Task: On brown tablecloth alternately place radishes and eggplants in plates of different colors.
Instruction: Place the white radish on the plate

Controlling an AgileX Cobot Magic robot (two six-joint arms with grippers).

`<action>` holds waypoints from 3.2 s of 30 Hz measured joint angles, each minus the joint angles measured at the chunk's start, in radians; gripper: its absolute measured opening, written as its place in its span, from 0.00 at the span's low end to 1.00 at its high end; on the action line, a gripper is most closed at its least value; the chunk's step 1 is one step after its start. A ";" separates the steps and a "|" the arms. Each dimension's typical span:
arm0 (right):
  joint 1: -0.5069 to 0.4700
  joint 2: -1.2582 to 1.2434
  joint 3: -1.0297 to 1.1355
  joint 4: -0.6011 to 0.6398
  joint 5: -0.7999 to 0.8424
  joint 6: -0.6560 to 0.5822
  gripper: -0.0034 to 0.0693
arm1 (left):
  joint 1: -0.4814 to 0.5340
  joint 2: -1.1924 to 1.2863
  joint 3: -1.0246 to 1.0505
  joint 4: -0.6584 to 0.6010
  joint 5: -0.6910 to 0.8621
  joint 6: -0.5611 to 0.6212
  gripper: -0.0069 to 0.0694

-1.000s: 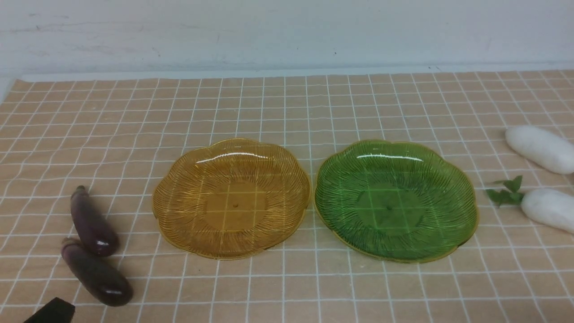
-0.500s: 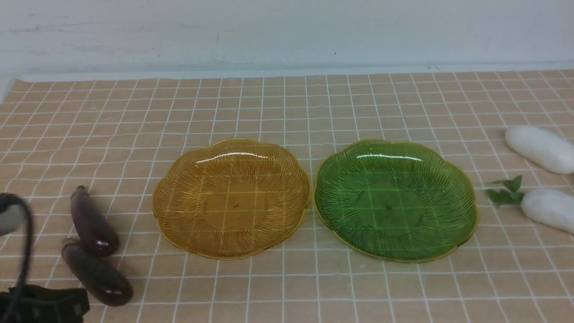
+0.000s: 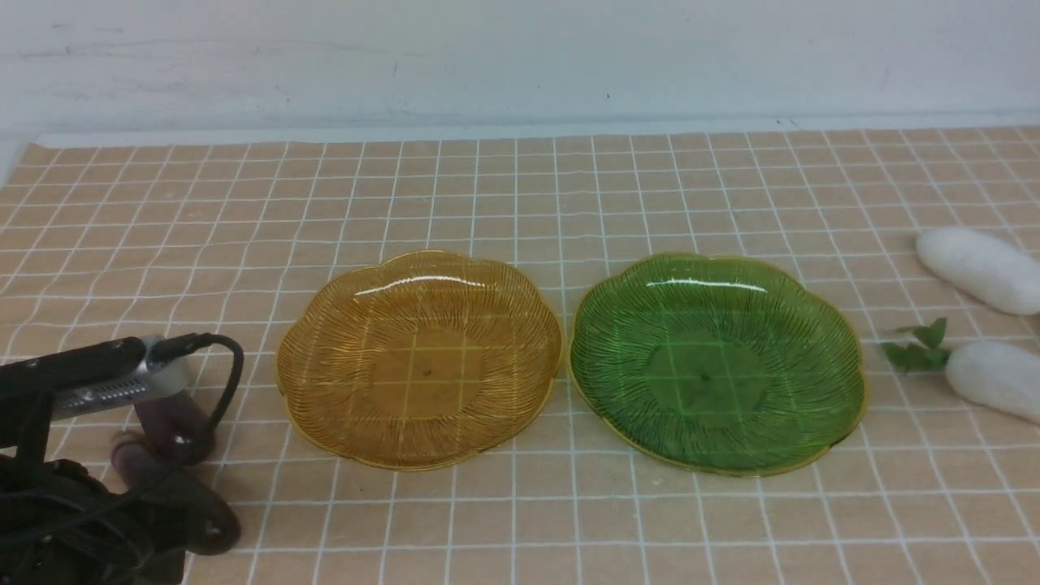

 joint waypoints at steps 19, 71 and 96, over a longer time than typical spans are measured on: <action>0.000 0.437 -0.256 -0.175 0.102 -0.332 0.94 | 0.000 0.000 0.000 -0.037 -0.011 0.076 0.49; 0.062 0.441 -0.718 0.088 0.122 -0.266 0.07 | 0.000 0.000 0.000 -0.071 -0.044 0.082 0.49; -0.223 0.742 -0.720 0.129 -0.099 -0.349 1.00 | 0.000 0.000 0.000 -0.071 -0.065 0.089 0.49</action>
